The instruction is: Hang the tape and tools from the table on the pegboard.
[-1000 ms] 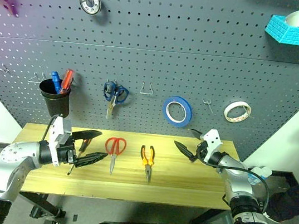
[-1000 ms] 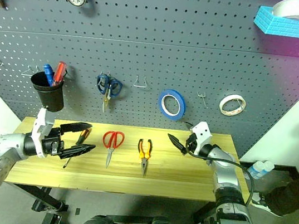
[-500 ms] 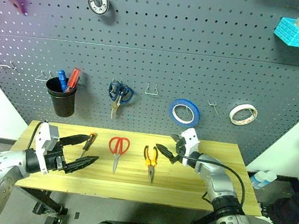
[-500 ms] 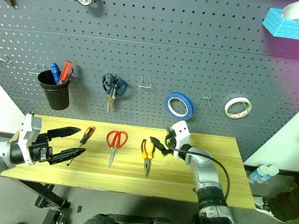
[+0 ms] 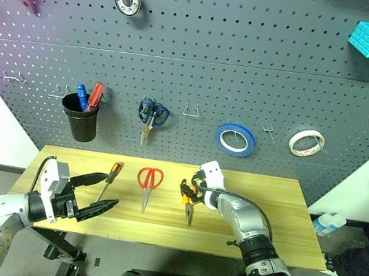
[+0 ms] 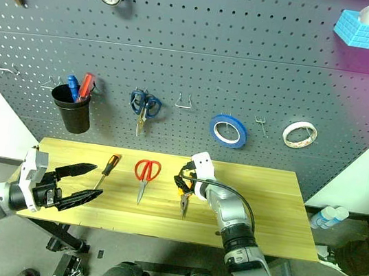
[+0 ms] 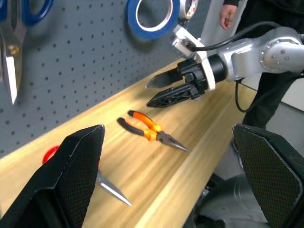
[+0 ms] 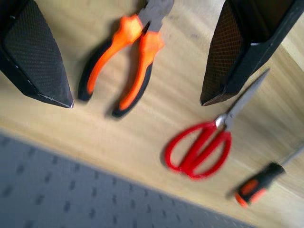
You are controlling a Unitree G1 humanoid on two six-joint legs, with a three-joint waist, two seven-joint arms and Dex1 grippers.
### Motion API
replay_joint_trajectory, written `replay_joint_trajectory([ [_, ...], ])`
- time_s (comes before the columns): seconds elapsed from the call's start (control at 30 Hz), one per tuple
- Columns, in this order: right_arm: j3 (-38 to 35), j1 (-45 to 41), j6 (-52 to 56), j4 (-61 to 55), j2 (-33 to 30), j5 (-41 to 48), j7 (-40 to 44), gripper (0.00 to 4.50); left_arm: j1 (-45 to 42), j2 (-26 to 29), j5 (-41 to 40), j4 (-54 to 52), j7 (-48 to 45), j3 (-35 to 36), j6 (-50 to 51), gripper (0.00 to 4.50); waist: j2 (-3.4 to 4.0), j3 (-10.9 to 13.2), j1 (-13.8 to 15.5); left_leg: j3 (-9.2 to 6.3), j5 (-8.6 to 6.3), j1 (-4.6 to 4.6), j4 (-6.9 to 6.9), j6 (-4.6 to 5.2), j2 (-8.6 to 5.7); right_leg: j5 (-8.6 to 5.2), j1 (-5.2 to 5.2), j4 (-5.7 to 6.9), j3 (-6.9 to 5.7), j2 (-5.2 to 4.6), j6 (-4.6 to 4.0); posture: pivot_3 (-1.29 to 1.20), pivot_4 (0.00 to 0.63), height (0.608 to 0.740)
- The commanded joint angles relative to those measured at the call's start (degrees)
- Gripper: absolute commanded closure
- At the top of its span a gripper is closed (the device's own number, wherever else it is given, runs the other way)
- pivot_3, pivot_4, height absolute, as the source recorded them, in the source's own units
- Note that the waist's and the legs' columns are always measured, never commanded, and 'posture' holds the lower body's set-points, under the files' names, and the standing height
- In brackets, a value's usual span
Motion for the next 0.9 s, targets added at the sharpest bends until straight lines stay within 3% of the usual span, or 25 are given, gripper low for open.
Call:
replay_joint_trajectory([
  [0.03, -1.65, -2.61, 5.30, -3.07, 1.57, 0.68, -3.41, 0.04, 0.49, 0.81, -1.10, -1.43, -0.53, 2.34, -1.45, 0.00, 0.01, 0.04, 0.00, 0.00, 0.00, -0.02, 0.00, 0.00, 0.00, 0.00, -0.04, 0.00, 0.00, 0.00, 0.00, 0.04, 0.054, 0.740],
  [0.33, -4.48, -4.72, 14.51, -0.68, 4.13, 1.85, -7.80, 0.04, 6.68, 3.17, -5.41, -5.73, -1.96, 9.95, -0.35, 0.00, 0.02, 0.14, -0.02, 0.00, 0.00, -0.78, -0.02, 0.00, 0.00, 0.16, -0.79, 0.00, -0.01, -0.02, 0.10, 0.08, 0.059, 0.740],
  [0.63, -5.63, -8.13, 13.97, 7.85, 6.12, 2.66, -7.29, 0.04, 10.01, -1.18, -10.78, -11.16, 1.82, 17.28, -1.82, 0.00, 0.02, 0.29, 0.11, 0.00, 0.00, -0.74, -0.01, 0.00, 0.00, 0.07, -0.73, -0.02, -0.03, -0.02, -0.04, 0.12, 0.056, 0.740],
  [0.9, -4.55, -9.89, 12.68, 12.12, 6.05, 0.91, -8.57, 0.04, 12.11, -2.90, -11.23, -12.66, 1.55, 18.02, -3.20, 0.00, -0.02, 0.33, 0.44, -0.03, 0.00, -0.75, -0.01, 0.00, -0.01, 0.06, -0.73, -0.03, -0.07, -0.01, -0.06, 0.14, 0.054, 0.740],
])
